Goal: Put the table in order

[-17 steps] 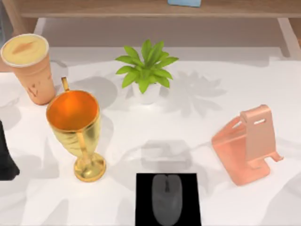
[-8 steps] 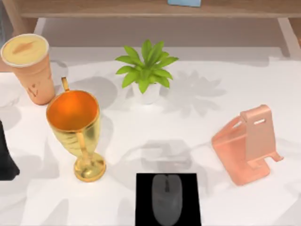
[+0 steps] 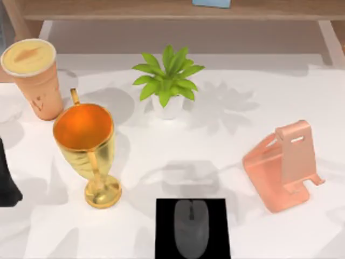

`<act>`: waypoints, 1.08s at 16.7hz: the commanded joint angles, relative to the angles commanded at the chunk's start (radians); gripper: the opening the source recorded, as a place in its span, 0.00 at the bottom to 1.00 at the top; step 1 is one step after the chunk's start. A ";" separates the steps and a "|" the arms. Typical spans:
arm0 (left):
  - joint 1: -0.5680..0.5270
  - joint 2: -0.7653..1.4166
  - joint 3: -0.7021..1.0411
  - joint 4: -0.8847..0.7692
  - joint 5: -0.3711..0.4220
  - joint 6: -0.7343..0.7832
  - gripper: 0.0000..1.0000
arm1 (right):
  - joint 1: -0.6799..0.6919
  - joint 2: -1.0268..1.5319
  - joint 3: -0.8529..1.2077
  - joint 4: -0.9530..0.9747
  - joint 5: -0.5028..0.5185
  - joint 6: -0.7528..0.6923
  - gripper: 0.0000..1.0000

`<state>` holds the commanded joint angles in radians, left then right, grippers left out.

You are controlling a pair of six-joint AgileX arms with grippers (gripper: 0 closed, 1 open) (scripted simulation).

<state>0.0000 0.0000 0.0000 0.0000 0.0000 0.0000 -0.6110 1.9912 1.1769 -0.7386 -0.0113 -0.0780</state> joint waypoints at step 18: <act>0.000 0.000 0.000 0.000 0.000 0.000 1.00 | 0.000 0.000 0.000 0.000 0.000 0.000 0.00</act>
<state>0.0000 0.0000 0.0000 0.0000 0.0000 0.0000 -0.6110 1.9912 1.1769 -0.7386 -0.0113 -0.0780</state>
